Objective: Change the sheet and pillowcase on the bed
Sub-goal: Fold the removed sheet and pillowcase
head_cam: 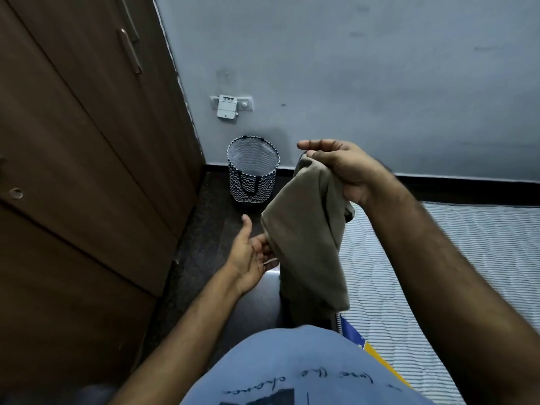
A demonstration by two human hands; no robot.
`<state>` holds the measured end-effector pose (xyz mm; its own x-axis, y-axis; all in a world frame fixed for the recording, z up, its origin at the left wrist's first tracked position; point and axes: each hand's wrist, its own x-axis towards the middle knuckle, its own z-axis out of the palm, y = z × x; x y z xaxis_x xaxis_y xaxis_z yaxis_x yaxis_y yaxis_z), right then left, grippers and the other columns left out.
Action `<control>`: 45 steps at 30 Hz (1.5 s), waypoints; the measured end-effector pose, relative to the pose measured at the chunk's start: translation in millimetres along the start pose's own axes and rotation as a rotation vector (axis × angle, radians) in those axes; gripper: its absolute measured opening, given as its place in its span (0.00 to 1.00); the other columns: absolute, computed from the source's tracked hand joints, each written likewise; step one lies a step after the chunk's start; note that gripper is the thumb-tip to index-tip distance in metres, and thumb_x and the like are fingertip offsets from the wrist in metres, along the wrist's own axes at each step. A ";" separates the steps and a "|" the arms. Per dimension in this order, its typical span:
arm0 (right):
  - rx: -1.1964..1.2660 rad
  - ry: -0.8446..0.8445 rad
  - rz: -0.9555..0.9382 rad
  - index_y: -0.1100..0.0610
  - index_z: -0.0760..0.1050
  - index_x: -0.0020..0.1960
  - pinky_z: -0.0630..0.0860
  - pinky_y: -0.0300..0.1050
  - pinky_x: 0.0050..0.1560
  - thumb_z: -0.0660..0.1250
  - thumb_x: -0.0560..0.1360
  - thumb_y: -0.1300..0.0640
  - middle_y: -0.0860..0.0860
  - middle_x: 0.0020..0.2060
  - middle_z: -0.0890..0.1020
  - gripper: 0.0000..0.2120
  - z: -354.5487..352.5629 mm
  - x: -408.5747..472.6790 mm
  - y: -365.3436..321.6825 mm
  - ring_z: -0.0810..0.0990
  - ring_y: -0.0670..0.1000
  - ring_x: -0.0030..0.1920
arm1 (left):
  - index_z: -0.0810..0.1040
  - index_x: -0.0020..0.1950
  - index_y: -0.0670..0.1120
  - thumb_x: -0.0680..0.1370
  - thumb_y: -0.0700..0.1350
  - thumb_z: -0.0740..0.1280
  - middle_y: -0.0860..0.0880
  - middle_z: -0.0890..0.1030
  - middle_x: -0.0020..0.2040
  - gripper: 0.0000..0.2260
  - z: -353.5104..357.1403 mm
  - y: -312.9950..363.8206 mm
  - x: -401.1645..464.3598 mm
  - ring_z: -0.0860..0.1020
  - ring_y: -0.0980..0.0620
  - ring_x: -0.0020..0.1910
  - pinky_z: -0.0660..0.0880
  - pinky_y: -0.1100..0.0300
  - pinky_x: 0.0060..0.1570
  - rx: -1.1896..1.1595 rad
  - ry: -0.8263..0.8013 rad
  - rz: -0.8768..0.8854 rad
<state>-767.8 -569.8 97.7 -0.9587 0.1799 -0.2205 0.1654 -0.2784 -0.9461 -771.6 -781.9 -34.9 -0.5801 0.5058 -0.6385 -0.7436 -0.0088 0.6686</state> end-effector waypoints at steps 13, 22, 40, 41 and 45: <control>-0.104 0.037 -0.051 0.61 0.80 0.57 0.81 0.39 0.47 0.63 0.81 0.66 0.53 0.47 0.85 0.09 -56.6 9.7 3.7 0.84 0.47 0.46 | 0.79 0.58 0.43 0.81 0.45 0.66 0.45 0.84 0.47 0.09 -1.0 118.3 -43.9 0.82 0.51 0.44 0.80 0.59 0.47 0.091 -0.054 0.570; 0.032 0.141 -0.091 0.60 0.79 0.59 0.80 0.40 0.54 0.65 0.81 0.61 0.52 0.51 0.84 0.08 -60.5 15.7 20.2 0.81 0.49 0.52 | 0.73 0.64 0.42 0.81 0.43 0.65 0.42 0.82 0.55 0.13 -3.4 138.0 -48.7 0.81 0.47 0.52 0.79 0.52 0.55 0.088 -0.195 0.632; 0.094 0.249 -0.307 0.58 0.79 0.58 0.80 0.40 0.49 0.62 0.79 0.71 0.53 0.53 0.83 0.14 -41.1 9.6 51.2 0.80 0.50 0.51 | 0.69 0.55 0.48 0.77 0.29 0.64 0.49 0.79 0.46 0.15 1.7 166.8 -68.7 0.78 0.53 0.47 0.78 0.60 0.47 0.350 -0.161 0.894; 0.103 0.249 -0.306 0.58 0.78 0.60 0.80 0.41 0.49 0.64 0.79 0.69 0.53 0.54 0.82 0.13 -40.7 9.3 51.1 0.80 0.50 0.52 | 0.69 0.56 0.46 0.78 0.29 0.65 0.50 0.79 0.45 0.15 3.5 168.3 -69.2 0.77 0.53 0.46 0.78 0.60 0.45 0.441 -0.158 0.924; -0.139 0.246 -0.343 0.61 0.74 0.68 0.76 0.44 0.63 0.75 0.72 0.62 0.53 0.61 0.80 0.25 -45.3 1.3 43.3 0.78 0.47 0.60 | 0.71 0.63 0.44 0.78 0.35 0.70 0.44 0.79 0.54 0.16 6.3 180.1 -64.8 0.78 0.51 0.53 0.79 0.51 0.54 0.769 -0.194 0.999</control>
<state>-751.3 -538.9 45.7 -0.8827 0.4636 0.0774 -0.1066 -0.0369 -0.9936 -865.8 -810.8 129.3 -0.6673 0.6859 0.2902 0.4073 0.0100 0.9132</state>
